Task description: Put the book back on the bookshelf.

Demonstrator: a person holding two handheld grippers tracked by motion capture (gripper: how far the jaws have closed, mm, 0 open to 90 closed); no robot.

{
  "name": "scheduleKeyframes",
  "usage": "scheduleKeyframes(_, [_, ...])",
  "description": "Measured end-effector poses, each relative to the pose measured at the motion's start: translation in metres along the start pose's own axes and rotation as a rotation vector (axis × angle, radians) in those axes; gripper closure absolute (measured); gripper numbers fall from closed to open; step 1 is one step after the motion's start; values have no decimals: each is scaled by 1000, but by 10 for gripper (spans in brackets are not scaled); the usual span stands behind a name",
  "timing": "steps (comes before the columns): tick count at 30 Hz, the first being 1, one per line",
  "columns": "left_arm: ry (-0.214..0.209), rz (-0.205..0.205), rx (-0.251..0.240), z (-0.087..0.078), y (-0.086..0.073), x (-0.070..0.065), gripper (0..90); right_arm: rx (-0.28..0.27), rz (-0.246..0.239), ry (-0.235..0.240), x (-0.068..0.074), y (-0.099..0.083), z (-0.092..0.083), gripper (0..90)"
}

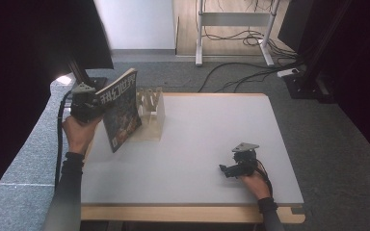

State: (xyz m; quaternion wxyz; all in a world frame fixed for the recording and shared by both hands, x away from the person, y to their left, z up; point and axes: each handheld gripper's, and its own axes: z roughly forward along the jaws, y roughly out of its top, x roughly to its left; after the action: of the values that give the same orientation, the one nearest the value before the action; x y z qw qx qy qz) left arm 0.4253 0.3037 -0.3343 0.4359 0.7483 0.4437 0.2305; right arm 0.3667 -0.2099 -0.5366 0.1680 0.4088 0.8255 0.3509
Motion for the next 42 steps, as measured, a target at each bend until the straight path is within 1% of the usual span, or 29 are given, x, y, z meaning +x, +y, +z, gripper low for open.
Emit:
scheduleKeyframes(2, [5,-17,-26,5,-4,3,826,0,0,0,0,0,0,0])
scheduleKeyframes(3, [2,-24,-19,9,-7,4,824,-2,-1,-2,0,0,0,0])
scheduleKeyframes(4, [13,-19,-13,13,-11,4,824,-2,-1,-2,0,0,0,0])
scheduleKeyframes(5, [20,-16,-31,14,-15,4,822,-2,-1,-2,0,0,0,0])
scheduleKeyframes(6, [29,-16,-28,15,-18,5,820,-3,-2,-2,0,0,0,0])
scheduleKeyframes(7, [30,-9,-20,17,-22,5,814,-1,0,-1,0,0,0,0])
scheduleKeyframes(8, [31,-11,-24,17,-25,7,809,-1,0,-1,0,0,0,0])
scheduleKeyframes(9, [34,-26,-37,17,-27,8,803,0,-2,-1,0,0,0,0])
scheduleKeyframes(10, [24,-40,-31,17,-29,10,794,0,-1,-1,0,0,0,0])
scheduleKeyframes(11, [22,-47,-20,18,-29,12,773,0,-1,-1,0,0,0,0])
scheduleKeyframes(12, [33,-46,-8,18,-30,13,741,0,-2,0,0,0,0,0])
scheduleKeyframes(13, [29,-49,-5,19,-31,14,710,0,-2,-2,0,0,0,0])
scheduleKeyframes(14, [26,-51,-1,20,-31,14,650,0,-1,-2,0,0,0,0])
scheduleKeyframes(15, [26,-49,-1,21,-32,14,650,0,-1,-2,0,0,0,0])
scheduleKeyframes(17, [23,-48,-1,23,-33,15,517,0,-1,-1,0,0,0,0])
scheduleKeyframes(18, [16,-47,7,24,-33,15,447,0,-2,-1,0,0,0,0])
scheduleKeyframes(20, [15,-42,17,25,-34,14,318,-1,0,0,0,0,0,0])
scheduleKeyframes(22, [6,-30,4,22,-36,13,205,-1,0,0,0,0,0,0])
scheduleKeyframes(24, [1,-29,-8,17,-37,13,144,-1,-2,-1,0,0,0,0])
scheduleKeyframes(26, [-6,-34,-26,10,-39,13,113,-2,0,1,0,0,0,0])
scheduleKeyframes(28, [-20,-47,-36,4,-40,13,66,-1,-3,0,0,0,0,0])
scheduleKeyframes(30, [-40,-54,-45,-2,-42,13,47,-1,0,0,0,0,0,0])
scheduleKeyframes(32, [-56,-44,-39,-7,-44,11,6,-1,-3,-2,0,0,0,0])
scheduleKeyframes(35, [-59,-26,-30,-14,-47,6,0,-1,-5,-3,0,0,0,0])
scheduleKeyframes(40, [-74,-6,-31,-25,-53,-2,0,-2,-6,-3,0,0,0,0])
scheduleKeyframes(42, [-80,11,-30,-29,-56,-6,0,-3,-6,-4,0,0,0,0])
